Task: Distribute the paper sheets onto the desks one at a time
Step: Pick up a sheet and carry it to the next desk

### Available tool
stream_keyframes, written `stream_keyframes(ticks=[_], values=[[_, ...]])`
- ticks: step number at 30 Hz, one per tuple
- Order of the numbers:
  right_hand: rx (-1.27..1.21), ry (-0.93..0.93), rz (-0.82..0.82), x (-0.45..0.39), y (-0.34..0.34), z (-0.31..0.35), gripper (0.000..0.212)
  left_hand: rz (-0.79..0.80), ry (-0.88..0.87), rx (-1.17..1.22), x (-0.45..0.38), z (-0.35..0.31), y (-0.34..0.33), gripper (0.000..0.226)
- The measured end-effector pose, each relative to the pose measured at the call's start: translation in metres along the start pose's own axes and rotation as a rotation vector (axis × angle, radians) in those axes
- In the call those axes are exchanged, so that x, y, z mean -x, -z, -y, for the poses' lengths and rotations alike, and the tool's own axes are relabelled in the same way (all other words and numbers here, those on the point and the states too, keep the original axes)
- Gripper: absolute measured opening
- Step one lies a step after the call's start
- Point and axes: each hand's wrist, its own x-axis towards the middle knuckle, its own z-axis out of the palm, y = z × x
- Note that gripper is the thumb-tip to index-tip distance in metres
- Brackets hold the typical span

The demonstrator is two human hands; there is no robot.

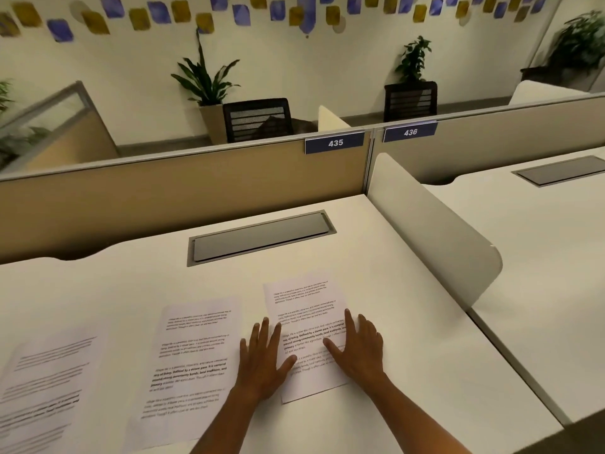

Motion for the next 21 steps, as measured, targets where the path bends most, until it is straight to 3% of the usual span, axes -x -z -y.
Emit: stream_keyframes(ticks=[8,16,21], values=[[0.015,-0.006,0.022,-0.004,0.001,0.016,0.094,0.122,-0.029,0.015,-0.011,0.009,-0.003,0.128],[-0.099,-0.043,0.063,-0.012,0.006,0.023,0.102,0.139,-0.028,0.024,-0.014,0.005,0.002,0.142],[-0.602,-0.143,0.093,-0.018,0.016,0.028,0.104,0.163,-0.029,0.009,-0.012,0.003,0.006,0.143]])
